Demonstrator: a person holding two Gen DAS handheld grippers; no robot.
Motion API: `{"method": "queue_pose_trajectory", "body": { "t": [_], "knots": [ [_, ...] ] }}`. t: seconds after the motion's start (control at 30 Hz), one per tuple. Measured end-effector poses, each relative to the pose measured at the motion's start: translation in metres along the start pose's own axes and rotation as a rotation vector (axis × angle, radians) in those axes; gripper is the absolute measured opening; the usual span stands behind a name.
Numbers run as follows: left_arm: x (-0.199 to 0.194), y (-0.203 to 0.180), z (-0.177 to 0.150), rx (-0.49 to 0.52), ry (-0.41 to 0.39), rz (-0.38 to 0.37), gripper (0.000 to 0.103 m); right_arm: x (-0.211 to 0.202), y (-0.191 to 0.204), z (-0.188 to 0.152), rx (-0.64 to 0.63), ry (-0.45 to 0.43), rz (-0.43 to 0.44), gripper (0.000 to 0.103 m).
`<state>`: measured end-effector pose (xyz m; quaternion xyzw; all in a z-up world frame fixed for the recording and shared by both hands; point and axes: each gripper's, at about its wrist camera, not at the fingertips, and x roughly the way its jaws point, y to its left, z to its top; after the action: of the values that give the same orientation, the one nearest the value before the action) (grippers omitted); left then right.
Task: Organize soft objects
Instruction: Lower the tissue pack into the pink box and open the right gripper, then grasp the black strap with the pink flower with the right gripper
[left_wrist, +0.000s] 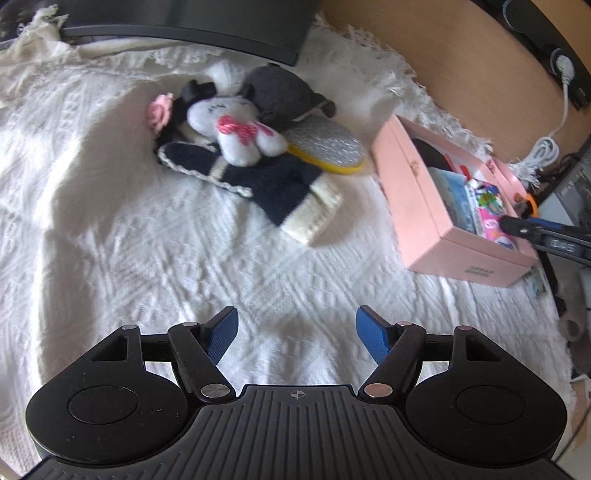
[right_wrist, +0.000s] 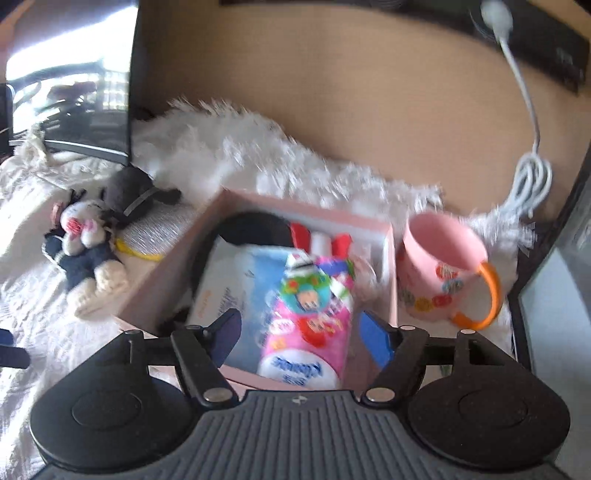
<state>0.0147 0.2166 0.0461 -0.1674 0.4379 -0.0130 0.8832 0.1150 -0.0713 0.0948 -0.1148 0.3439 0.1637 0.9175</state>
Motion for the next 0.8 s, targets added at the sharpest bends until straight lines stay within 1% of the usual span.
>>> {"method": "queue_pose_trajectory", "body": {
  "t": [0.07, 0.13, 0.23, 0.3, 0.4, 0.5, 0.53, 0.63, 0.7, 0.8],
  "knots": [
    [-0.001, 0.006, 0.0, -0.014, -0.011, 0.022, 0.076, -0.006, 0.011, 0.004, -0.019, -0.022, 0.022, 0.073],
    [-0.003, 0.012, 0.001, -0.034, -0.027, 0.046, 0.076, -0.009, 0.027, 0.01, -0.054, -0.035, 0.062, 0.074],
    [-0.011, 0.023, 0.003, -0.052, -0.066, 0.084, 0.075, -0.01, 0.058, 0.016, -0.124, -0.05, 0.14, 0.077],
    [-0.016, 0.032, 0.003, -0.07, -0.083, 0.102, 0.075, -0.004, 0.079, 0.022, -0.152, -0.036, 0.202, 0.078],
    [-0.022, 0.047, 0.0, -0.117, -0.095, 0.118, 0.075, 0.013, 0.114, 0.03, -0.196, 0.003, 0.276, 0.078],
    [-0.029, 0.06, -0.006, -0.152, -0.094, 0.121, 0.075, 0.035, 0.153, 0.039, -0.29, 0.015, 0.304, 0.078],
    [-0.031, 0.063, -0.009, -0.161, -0.093, 0.12, 0.075, 0.043, 0.162, 0.044, -0.304, 0.018, 0.312, 0.078],
    [-0.04, 0.072, -0.018, -0.181, -0.091, 0.112, 0.075, 0.069, 0.184, 0.061, -0.299, 0.051, 0.347, 0.078],
    [-0.048, 0.077, -0.022, -0.191, -0.097, 0.109, 0.075, 0.093, 0.199, 0.073, -0.283, 0.086, 0.351, 0.078],
    [-0.06, 0.083, -0.03, -0.209, -0.109, 0.109, 0.075, 0.113, 0.219, 0.085, -0.265, 0.084, 0.367, 0.078]
  ]
}}
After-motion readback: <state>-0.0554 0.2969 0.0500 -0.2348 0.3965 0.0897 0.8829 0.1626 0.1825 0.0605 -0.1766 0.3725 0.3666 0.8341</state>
